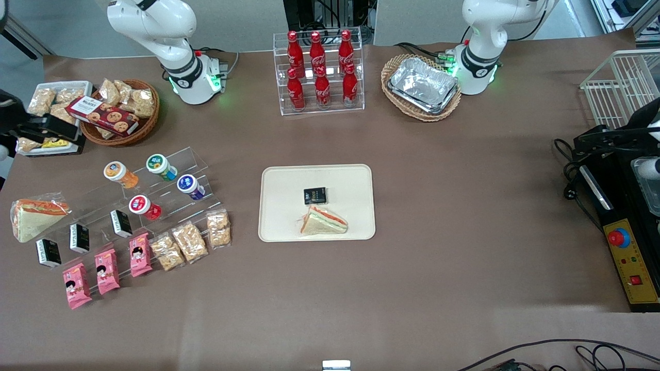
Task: Place green gum on tray
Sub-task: 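Move the right gripper down over the green-capped sunflower bottle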
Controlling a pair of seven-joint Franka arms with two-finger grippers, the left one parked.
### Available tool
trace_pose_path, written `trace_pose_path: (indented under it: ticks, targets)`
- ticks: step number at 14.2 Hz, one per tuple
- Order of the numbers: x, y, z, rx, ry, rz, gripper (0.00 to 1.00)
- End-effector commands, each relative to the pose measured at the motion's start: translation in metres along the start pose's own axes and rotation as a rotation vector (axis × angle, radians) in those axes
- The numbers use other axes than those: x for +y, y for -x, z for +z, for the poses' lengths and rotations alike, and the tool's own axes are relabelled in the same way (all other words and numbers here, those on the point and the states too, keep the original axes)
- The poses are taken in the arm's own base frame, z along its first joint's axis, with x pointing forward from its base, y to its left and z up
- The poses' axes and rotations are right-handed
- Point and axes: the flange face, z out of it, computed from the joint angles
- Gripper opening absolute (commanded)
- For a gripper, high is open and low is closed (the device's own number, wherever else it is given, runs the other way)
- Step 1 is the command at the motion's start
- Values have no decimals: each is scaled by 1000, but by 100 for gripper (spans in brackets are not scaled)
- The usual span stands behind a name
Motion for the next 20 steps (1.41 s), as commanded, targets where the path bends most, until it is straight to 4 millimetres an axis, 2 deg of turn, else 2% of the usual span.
trace_pose_path:
  ticks: [1,3,5,7,12,16,20]
  targets:
    - [-19,28,47,29,2,-33,100]
    - [-32,47,81,73,3,-45,100]
    - [-42,52,112,40,10,-56,100]
    - [-40,51,138,43,10,-50,100]
    - [-41,49,180,68,10,-56,100]
    - [-43,50,234,122,8,-62,100]
    - [-51,47,260,131,8,-51,100]
